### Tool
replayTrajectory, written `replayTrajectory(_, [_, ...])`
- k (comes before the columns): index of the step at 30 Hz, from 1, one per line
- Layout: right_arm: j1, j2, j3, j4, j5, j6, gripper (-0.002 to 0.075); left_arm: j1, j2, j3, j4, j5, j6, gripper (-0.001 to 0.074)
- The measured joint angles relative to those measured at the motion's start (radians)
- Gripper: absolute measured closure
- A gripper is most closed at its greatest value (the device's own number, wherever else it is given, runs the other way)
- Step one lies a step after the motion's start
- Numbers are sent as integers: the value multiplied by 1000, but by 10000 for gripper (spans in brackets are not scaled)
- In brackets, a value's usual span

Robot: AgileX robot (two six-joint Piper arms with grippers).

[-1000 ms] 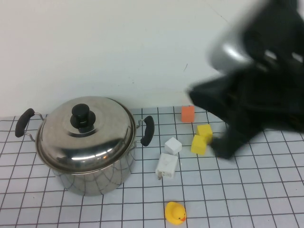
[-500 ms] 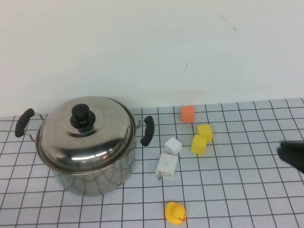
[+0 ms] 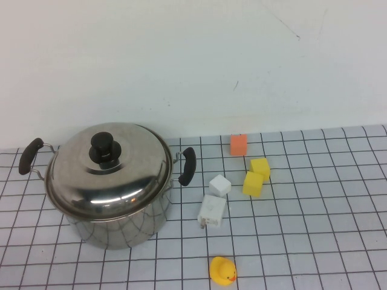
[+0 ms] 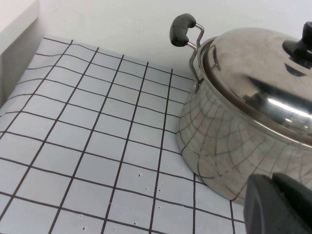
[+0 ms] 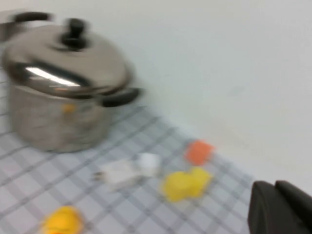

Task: Cover the pot

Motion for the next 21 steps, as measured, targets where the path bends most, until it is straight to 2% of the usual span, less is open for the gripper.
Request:
replayTrajectory(1, [-28,-30,18,10,-11,-26,728,0,0,0,0,0,0,738])
replayTrajectory(5, [-239,-192,89,69,27,-104,728,0,0,0,0,0,0,738])
replayTrajectory(9, [-474,-332,119,123,161,-117,728,0,0,0,0,0,0,738])
replayTrajectory(14, [-692,-445,168,137,229,-117,728,0,0,0,0,0,0,738])
replayTrajectory(17, [-734,-472,205,155,236,-92,728,0,0,0,0,0,0,738])
replayTrajectory(21, [-696,-480,255,163,236,-23,728,0,0,0,0,0,0,738])
